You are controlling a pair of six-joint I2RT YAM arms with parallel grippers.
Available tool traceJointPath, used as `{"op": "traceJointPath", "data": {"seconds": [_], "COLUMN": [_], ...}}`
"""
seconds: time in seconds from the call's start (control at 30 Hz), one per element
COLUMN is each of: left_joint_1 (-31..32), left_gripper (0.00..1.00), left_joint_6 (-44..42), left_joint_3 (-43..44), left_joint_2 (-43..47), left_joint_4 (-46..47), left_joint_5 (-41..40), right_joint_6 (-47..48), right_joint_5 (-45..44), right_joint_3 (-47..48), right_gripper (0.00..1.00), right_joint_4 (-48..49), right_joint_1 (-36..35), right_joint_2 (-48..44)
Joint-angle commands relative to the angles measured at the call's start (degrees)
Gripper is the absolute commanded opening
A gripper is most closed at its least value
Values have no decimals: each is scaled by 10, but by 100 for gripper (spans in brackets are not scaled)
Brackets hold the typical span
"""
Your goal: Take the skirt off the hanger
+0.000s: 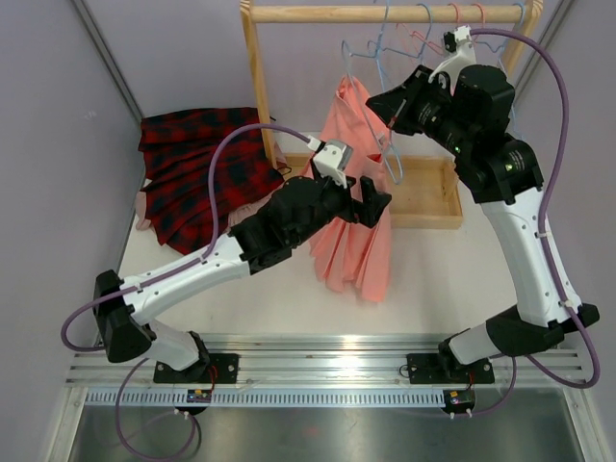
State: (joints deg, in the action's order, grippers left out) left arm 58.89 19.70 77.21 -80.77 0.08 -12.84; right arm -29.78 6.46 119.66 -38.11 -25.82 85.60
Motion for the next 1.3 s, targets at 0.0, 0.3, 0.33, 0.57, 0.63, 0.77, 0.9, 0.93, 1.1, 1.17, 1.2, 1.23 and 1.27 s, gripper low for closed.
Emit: {"op": "traceJointPath", "data": {"seconds": [0.0,0.3,0.33,0.57,0.63,0.77,0.9,0.93,1.1,1.17,1.2,1.23,1.27], "left_joint_1": [6,24,25,86,103,150,202,220,238,238,238,231,220], "left_gripper": [94,0,0,0,0,0,0,0,0,0,0,0,0], "left_joint_6": [2,-14,-19,-94,-133,-158,-158,-157,-133,-128,-128,-127,-126], "left_joint_3": [43,106,108,118,119,125,94,88,29,13,1,-2,-7], "left_joint_2": [-33,-78,-71,-3,10,38,75,80,90,95,97,98,105], "left_joint_4": [91,56,51,-26,-46,-84,-81,-81,-88,-101,-107,-117,-137], "left_joint_5": [15,-9,-3,-49,-52,-4,47,49,21,-8,-59,-85,-97], "right_joint_6": [-26,-50,-40,-16,-13,-10,-4,-4,-7,-9,-10,-9,-10], "right_joint_5": [-18,-14,-21,-61,-62,-87,-106,-115,-127,-112,-99,-89,-80], "right_joint_3": [-18,-49,-51,-85,-90,-98,-113,-114,-117,-109,-102,-95,-83], "right_gripper": [0,0,0,0,0,0,0,0,0,0,0,0,0], "right_joint_4": [94,108,108,124,129,140,153,156,159,150,141,122,110], "right_joint_1": [-2,-2,-3,-3,-4,-3,-4,-4,-4,-3,-3,-3,-3], "right_joint_2": [-50,-80,-81,-91,-91,-84,-78,-77,-77,-83,-83,-91,-97]}}
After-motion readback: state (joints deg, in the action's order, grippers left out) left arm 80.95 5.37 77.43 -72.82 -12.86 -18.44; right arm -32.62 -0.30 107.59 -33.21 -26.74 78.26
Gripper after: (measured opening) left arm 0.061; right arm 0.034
